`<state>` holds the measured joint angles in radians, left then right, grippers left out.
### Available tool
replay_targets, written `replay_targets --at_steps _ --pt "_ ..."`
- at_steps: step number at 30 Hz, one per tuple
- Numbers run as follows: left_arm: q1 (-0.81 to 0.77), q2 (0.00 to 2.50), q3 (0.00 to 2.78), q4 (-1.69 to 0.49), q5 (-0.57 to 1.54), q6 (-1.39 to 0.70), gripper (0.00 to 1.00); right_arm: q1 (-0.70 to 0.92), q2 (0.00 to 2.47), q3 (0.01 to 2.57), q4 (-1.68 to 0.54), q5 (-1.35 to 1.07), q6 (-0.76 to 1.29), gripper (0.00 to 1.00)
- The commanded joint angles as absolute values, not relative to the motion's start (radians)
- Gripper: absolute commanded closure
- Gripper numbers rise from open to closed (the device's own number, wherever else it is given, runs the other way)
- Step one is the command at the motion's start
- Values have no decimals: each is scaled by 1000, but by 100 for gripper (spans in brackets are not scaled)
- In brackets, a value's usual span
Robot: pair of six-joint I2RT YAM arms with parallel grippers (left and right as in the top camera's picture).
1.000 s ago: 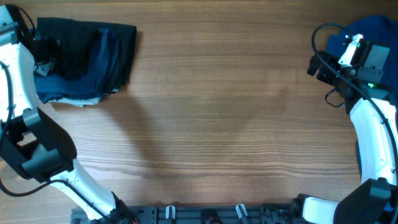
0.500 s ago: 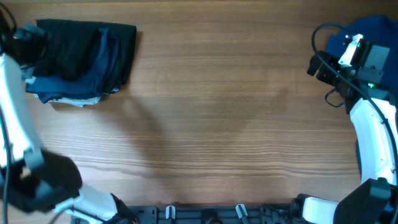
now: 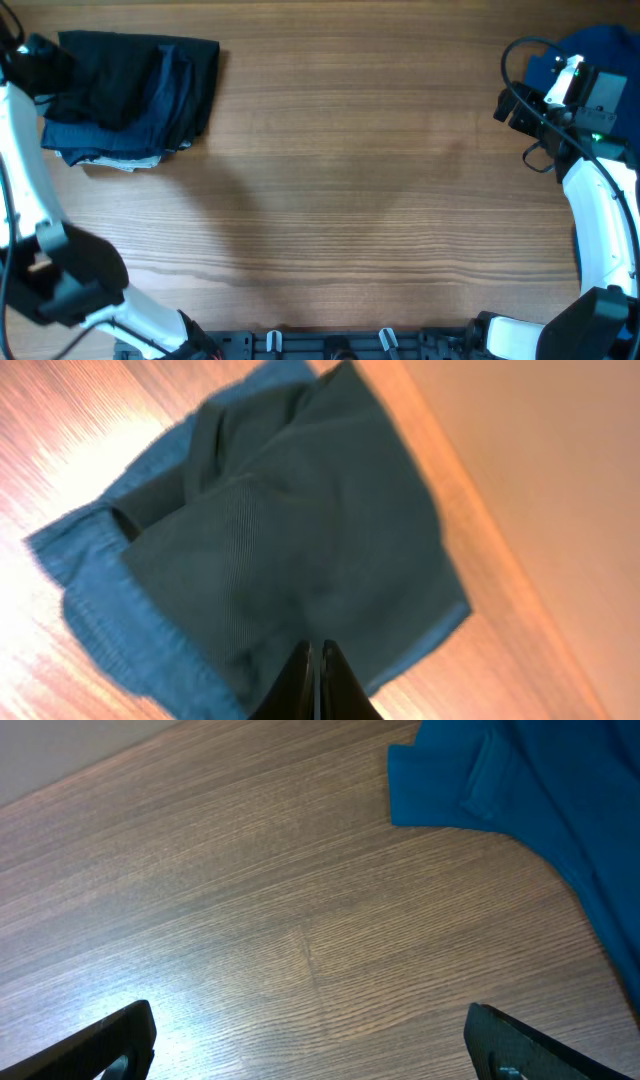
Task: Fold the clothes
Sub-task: 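Lower the black polo onto the left clothes stack with the left gripper, then open the left gripper and press the polo flat on the stack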
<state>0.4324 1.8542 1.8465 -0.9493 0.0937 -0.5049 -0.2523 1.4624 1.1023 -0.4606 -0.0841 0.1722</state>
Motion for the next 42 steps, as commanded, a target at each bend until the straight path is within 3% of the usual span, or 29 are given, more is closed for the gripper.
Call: replay_targets --at_steps 1,15,23,31,36,42 --pt "458 1932 1843 -938 78 -467 96 -253 1476 1105 -461 -67 183 0" --pt "494 2028 1712 -849 -23 -479 96 -253 1476 1105 -461 -67 184 0" --pt "495 1939 1697 -821 -64 -483 96 -253 1476 1105 -461 -66 184 0" --pt "437 1760 1697 -796 162 -466 96 -253 1476 1105 -461 -67 183 0" --pt "413 1807 1692 -786 355 -369 96 -253 1476 1105 -461 -67 184 0" --pt "410 1892 1655 -788 412 -363 96 -253 1476 1105 -461 -67 184 0"
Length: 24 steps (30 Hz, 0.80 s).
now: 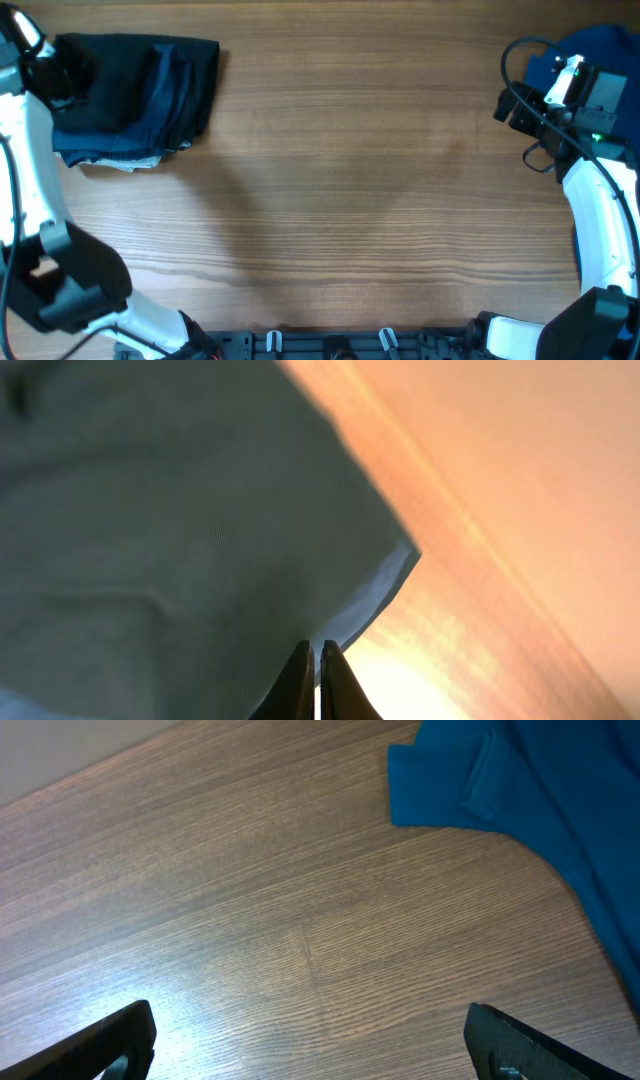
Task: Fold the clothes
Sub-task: 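Open the left gripper and press the polo flat on the stack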
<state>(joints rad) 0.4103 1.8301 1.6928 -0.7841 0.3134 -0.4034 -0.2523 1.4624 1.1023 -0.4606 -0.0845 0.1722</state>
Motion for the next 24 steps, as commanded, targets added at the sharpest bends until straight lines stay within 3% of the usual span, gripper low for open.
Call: replay_targets --at_steps 1,11,17,24 --pt "410 1911 1646 -788 435 -345 96 -253 1476 1105 -461 -67 184 0" --pt "401 2017 1551 -746 532 -317 96 -253 1476 1105 -461 -67 184 0" --pt "413 1895 1552 -706 538 -318 96 -253 1476 1105 -461 -67 184 0" --pt "459 1789 1552 -501 533 -435 96 -253 1476 1105 -461 -67 184 0"
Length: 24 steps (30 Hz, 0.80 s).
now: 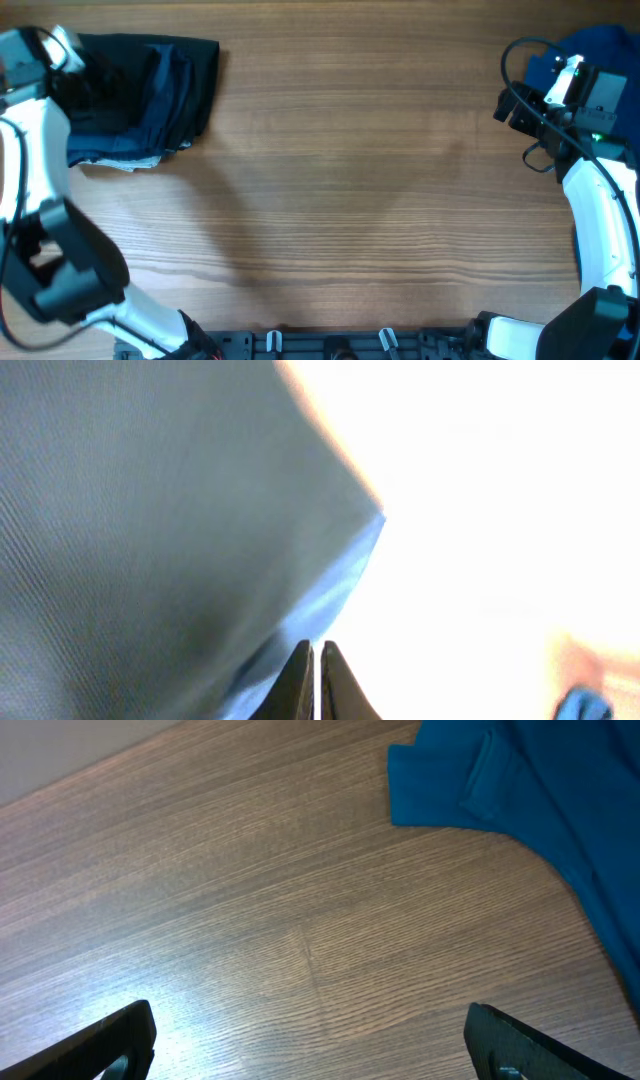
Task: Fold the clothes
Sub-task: 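Open the left gripper and press the polo flat on the stack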
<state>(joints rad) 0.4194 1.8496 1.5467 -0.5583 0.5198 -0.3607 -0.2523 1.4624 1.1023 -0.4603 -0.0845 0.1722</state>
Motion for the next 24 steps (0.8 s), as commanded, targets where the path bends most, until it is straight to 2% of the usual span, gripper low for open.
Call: replay_targets --at_steps 1,11,18,24 --pt "476 1789 1552 -469 533 -459 96 -253 1476 1105 -461 -67 183 0" --pt "574 1886 1551 -444 347 -483 96 -253 1476 1105 -461 -67 184 0" --pt "581 1995 1551 -480 217 -483 96 -253 1476 1105 -461 -67 184 0" --pt "580 1958 1552 -459 243 -487 96 -253 1476 1105 -461 -67 184 0"
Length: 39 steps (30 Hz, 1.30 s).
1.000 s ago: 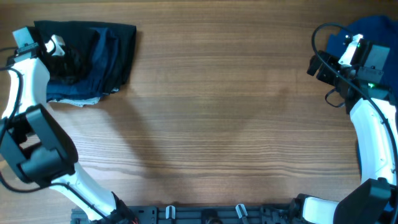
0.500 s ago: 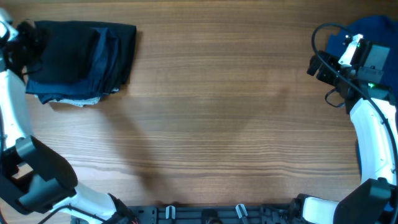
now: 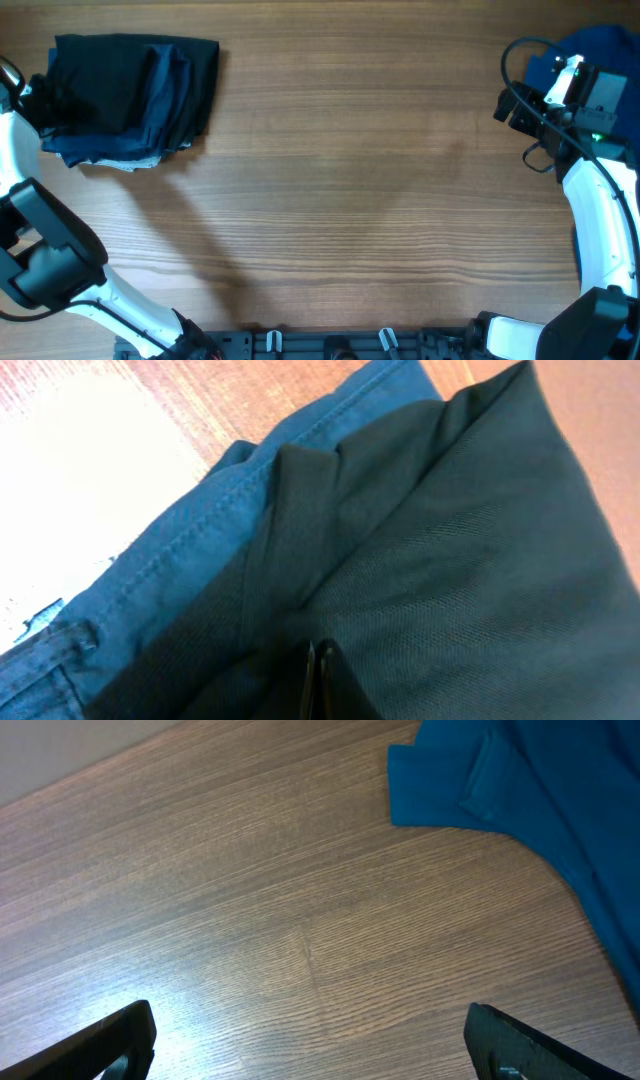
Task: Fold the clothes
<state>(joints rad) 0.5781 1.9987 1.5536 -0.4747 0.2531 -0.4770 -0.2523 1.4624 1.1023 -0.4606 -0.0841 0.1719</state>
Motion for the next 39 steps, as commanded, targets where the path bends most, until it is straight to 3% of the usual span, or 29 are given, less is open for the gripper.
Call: replay_targets --at_steps 1,8,14,17,24,39 --pt "579 1930 1552 -451 248 -498 96 -253 1476 1105 -461 -67 184 0" --pt "530 1654 1552 -427 271 -593 96 -253 1476 1105 -461 -67 183 0" --pt "414 1557 1552 -402 271 -592 94 -253 1476 1105 -461 -67 184 0" --pt "377 1558 1552 -462 271 -592 75 -253 1476 1105 -461 -66 183 0" --pt "359 1567 1552 -547 272 -592 0 -253 1476 1105 -461 -67 184 0" --pt "359 1567 1552 -563 271 -592 0 -253 1476 1104 -461 -64 183 0"
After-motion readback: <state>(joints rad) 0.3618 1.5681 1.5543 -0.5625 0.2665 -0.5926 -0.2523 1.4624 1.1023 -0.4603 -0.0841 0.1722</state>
